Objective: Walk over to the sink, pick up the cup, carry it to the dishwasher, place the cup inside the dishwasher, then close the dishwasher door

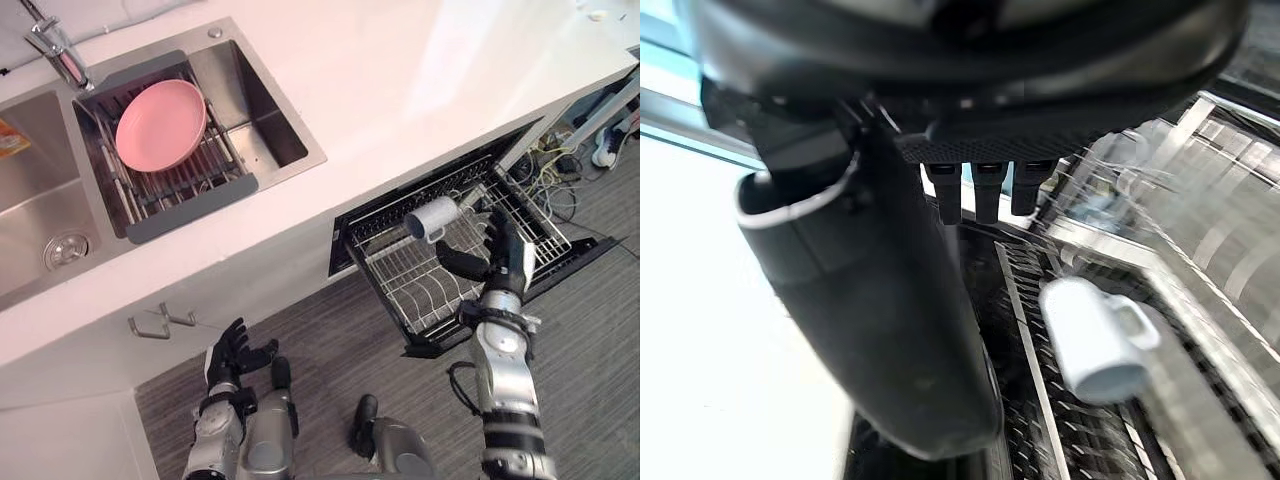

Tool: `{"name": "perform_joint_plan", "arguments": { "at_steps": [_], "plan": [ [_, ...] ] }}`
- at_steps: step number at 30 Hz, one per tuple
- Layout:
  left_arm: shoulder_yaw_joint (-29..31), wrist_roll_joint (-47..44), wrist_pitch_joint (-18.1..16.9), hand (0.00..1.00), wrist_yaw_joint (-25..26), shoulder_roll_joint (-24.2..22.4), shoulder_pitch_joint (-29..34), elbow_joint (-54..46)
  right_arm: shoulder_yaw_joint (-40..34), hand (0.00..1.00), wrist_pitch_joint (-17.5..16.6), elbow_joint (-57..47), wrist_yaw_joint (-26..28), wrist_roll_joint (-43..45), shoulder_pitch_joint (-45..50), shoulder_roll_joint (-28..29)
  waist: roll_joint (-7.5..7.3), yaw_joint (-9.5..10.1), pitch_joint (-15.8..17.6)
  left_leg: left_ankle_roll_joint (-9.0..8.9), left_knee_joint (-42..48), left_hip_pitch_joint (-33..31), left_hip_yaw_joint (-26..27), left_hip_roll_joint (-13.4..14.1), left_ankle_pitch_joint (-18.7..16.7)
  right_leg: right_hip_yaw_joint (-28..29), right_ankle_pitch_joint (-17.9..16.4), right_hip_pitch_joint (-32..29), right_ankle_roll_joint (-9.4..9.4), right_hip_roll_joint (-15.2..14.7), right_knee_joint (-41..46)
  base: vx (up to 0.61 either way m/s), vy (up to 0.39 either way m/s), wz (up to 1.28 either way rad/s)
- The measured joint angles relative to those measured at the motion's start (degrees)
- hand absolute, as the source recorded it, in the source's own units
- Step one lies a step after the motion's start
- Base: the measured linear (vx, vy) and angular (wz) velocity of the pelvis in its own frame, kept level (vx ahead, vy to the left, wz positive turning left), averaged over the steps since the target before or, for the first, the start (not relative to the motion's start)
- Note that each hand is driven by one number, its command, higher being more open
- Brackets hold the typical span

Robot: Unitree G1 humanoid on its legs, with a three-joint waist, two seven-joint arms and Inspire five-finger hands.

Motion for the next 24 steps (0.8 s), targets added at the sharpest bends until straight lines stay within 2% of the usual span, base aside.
{"name": "perform_joint_plan", "arguments": {
  "at_steps": [4, 7, 10, 11, 12, 14, 15, 18, 19, 20, 21, 22, 23, 24],
  "plan": [
    [1.92, 1.21, 0.01, 0.9, -0.13, -0.84, 0.73, 0.09, 0.89, 0.9, -1.89, -7.46, 1.9, 0.41, 7.0, 2.73, -0.13, -0.59, -0.26, -0.7, 0.78, 1.0, -1.47, -0.44, -0.49, -1.8, -0.56, 2.66, 0.22, -0.2, -0.67, 0.08, -0.012, 0.25],
    [3.12, 1.22, 0.0, 0.9, -0.18, -1.35, 1.98, 0.11, 4.38, 0.9, -4.2, -13.17, 4.68, 1.04, 10.48, 3.67, -0.13, -0.55, -0.87, -1.12, 2.99, 1.54, -2.13, -0.46, -2.09, -2.5, -0.85, 5.06, 0.55, -0.01, -1.35, 0.04, -0.018, 0.14],
    [3.09, 1.22, -0.06, 0.9, -0.24, -2.45, 3.23, 0.35, 6.73, 0.9, -6.67, -17.71, 6.86, 2.3, 11.87, 3.68, -0.08, -0.58, -2.9, -1.14, 7.72, -1.11, -4.78, -1.01, -4.02, -5.77, -1.69, 7.16, 0.85, 0.01, -1.75, 0.02, -0.013, 0.57],
    [2.88, 1.23, -0.08, 0.9, -0.26, -2.99, 3.23, 0.66, 6.78, 0.9, -7.81, -19.38, 7.32, 2.84, 11.82, 3.58, 0.0, -0.67, -3.54, -0.26, 9.33, -2.69, -3.93, -1.04, -4.63, -8.14, -2.15, 7.82, 1.0, -0.41, -1.75, 0.0, 0.035, 0.96],
    [2.55, 1.24, -0.31, 0.9, -0.43, -3.07, 3.09, 1.93, 6.77, 0.9, -9.03, -20.15, 7.41, 2.81, 11.22, 3.13, -0.1, -0.71, -4.27, 2.15, 10.18, -3.52, -0.6, 0.07, -7.17, -10.43, -2.33, 8.31, 1.05, -0.61, -1.76, -0.01, 0.04, 0.92],
    [2.56, 1.27, -0.35, 0.9, -0.52, -2.85, 3.11, 4.26, 6.77, 0.9, -9.6, -20.13, 7.93, 2.79, 8.64, 1.61, -0.06, -0.49, -4.5, 2.35, 12.35, -3.88, 4.51, 2.22, -7.54, -12.02, -2.32, 9.5, 1.05, -0.62, -1.89, 0.01, 0.037, 0.61],
    [2.66, 1.15, -0.19, 0.9, -0.53, -2.73, 3.07, 4.63, 6.76, 0.9, -9.68, -20.09, 7.94, 2.74, 7.95, 0.93, 0.06, -0.35, -4.57, 2.58, 12.92, -4.07, 4.22, 2.16, -7.41, -12.32, -2.33, 9.86, 1.05, -0.61, -1.92, 0.01, 0.086, 0.49],
    [2.23, 2.36, -0.71, 0.9, -0.91, -0.41, 3.03, 7.39, 6.79, 0.9, -10.24, -18.36, 8.12, 2.14, 3.84, -2.02, -0.17, -0.05, -5.79, 2.92, 13.51, -4.58, 1.74, -0.3, -8.16, -12.3, -2.82, 10.97, 1.33, -1.66, -2.06, 0.01, 0.124, 0.52],
    [1.33, 2.68, -0.7, 0.9, -1.25, 0.98, 3.49, 8.53, 7.0, 0.9, -10.59, -15.98, 8.14, 1.35, 1.23, -3.42, -0.91, 0.09, -6.18, 3.71, 13.84, -4.2, 1.8, -2.13, -8.74, -12.17, -5.01, 11.06, 2.34, -3.69, -0.71, 0.01, 0.208, 0.29],
    [0.27, 3.42, -0.63, 0.9, -1.43, 2.3, 4.45, 9.0, 7.63, 0.9, -10.72, -12.44, 8.26, -0.24, -1.9, -5.0, -1.4, 0.03, -6.08, 5.01, 17.59, -3.81, 2.71, -3.01, -10.66, -12.14, -7.48, 10.81, 2.34, -6.07, 2.98, 0.02, 0.184, 0.23],
    [0.23, 2.85, -0.5, 0.9, -1.6, 2.44, 5.08, 8.85, 7.88, 0.9, -10.73, -10.73, 8.31, -0.82, -3.07, -5.81, -1.6, 0.01, -6.14, 4.89, 19.63, -3.88, 2.8, -3.37, -12.51, -12.15, -8.83, 10.84, 2.43, -7.03, 5.1, 0.06, 0.164, 0.21],
    [0.25, 2.83, -0.69, 0.9, -1.58, 3.06, 5.28, 9.03, 8.57, 0.9, -10.7, -7.51, 8.34, -2.37, -4.66, -6.95, -1.42, 0.56, -6.52, 5.05, 21.48, -3.53, 2.35, -4.38, -15.17, -11.22, -10.97, 10.86, 0.47, -8.93, 10.23, 0.13, 0.134, 0.31],
    [-0.26, 3.54, -0.85, 0.9, -1.66, 4.27, 5.29, 9.65, 10.18, 0.9, -10.1, -4.04, 8.4, -3.32, -6.45, -8.5, -1.92, 0.27, -6.98, 6.04, 21.31, -2.54, 1.82, -5.79, -15.91, -6.42, -9.75, 8.05, -1.79, -10.43, 17.49, 0.15, 0.128, 0.39],
    [-0.71, 4.12, -0.97, 0.9, -1.8, 4.86, 5.27, 10.02, 10.91, 0.9, -9.7, -2.84, 8.76, -4.36, -6.96, -9.41, -1.91, 0.0, -7.03, 6.34, 21.05, -2.08, 1.17, -6.24, -16.07, -3.83, -8.62, 6.48, -3.6, -10.63, 21.15, 0.16, 0.111, 0.56]
  ]
}}
